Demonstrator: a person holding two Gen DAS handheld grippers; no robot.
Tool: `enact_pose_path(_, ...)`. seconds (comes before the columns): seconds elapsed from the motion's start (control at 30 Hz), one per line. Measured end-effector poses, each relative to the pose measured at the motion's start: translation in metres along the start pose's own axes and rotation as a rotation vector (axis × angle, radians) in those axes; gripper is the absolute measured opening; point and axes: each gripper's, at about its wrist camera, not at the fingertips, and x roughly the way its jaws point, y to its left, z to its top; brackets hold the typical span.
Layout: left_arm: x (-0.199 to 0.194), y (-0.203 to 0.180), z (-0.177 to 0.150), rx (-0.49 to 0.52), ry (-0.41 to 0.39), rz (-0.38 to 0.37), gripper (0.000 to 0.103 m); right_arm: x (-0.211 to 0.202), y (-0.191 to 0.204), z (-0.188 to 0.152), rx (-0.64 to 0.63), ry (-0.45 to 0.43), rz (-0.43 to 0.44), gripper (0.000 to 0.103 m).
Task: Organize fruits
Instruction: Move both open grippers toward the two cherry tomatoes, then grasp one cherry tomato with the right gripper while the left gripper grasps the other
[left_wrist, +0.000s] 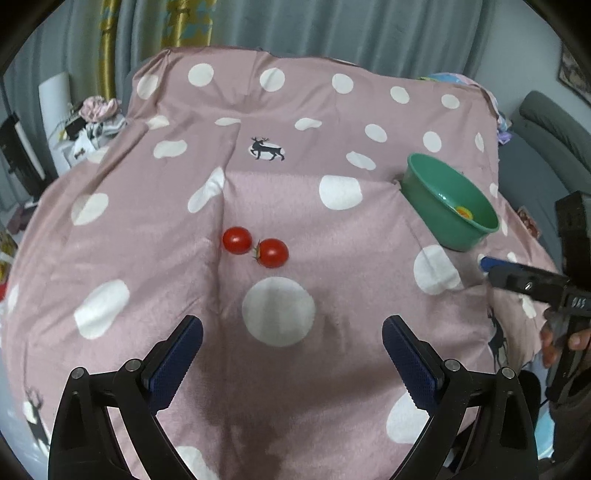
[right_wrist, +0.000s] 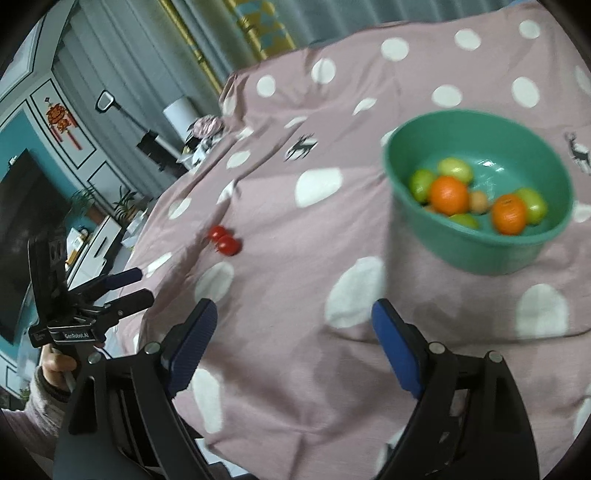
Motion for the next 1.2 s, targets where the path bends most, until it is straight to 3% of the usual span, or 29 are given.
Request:
enact_pose_path(0.27,0.004,0.014,0.000,-0.006,-0.035,-0.007,0.097,0.044,0.046,0.016,-0.127,0.095,0.027,0.082)
enact_pose_path(0.67,0.003,0.066,0.000,-0.103,-0.074,-0.012,0.097,0.141,0.089,0.051,-0.245,0.229,0.000,0.052)
enact_pose_path(1.0,0.009,0.080,0.004,-0.095,-0.071,-0.018,0.097,0.194,0.103,0.066,-0.292,0.297,-0.060,0.041)
enact_pose_path(1.1,0.011,0.079,0.008,-0.075,-0.070,-0.017,0.097,0.199,0.106,0.069,-0.310,0.284,-0.067,0.031)
enact_pose_path(1.2,0.015,0.078,0.013,-0.051,-0.061,-0.009,0.097,0.199,0.103,0.070,-0.301,0.277,-0.048,0.031)
